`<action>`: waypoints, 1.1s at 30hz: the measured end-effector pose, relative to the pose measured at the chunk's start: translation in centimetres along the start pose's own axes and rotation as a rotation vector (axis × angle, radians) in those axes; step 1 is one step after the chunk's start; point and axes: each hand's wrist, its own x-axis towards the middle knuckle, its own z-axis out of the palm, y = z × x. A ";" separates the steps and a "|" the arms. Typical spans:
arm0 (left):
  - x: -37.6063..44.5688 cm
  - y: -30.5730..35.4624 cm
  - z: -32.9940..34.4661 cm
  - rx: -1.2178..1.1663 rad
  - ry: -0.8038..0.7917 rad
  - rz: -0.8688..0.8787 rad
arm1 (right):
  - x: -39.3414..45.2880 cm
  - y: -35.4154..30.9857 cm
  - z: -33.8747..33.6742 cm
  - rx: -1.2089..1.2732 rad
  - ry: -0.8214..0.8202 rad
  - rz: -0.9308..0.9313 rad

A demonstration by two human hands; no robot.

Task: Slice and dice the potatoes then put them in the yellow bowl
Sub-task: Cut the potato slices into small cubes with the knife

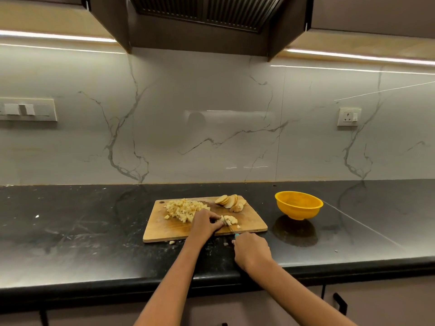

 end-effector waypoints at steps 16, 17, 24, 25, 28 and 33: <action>-0.9 0.0 0.0 -0.054 0.047 -0.023 | 1.3 0.7 0.0 0.409 0.052 0.117; -0.9 0.0 0.0 -0.052 0.050 -0.021 | 1.5 0.5 0.1 0.413 0.050 0.109; -0.8 0.1 0.1 -0.025 0.069 -0.016 | 2.2 -0.1 -0.2 0.389 0.010 0.120; -0.7 0.1 0.1 -0.021 0.066 -0.018 | 2.2 -0.2 -0.3 0.388 -0.007 0.125; -0.6 0.2 0.1 -0.003 0.060 -0.019 | 2.4 -0.5 -0.6 0.378 -0.067 0.120; -0.3 0.5 -0.1 0.006 0.054 0.009 | 3.9 -1.2 -1.4 0.336 -0.180 0.102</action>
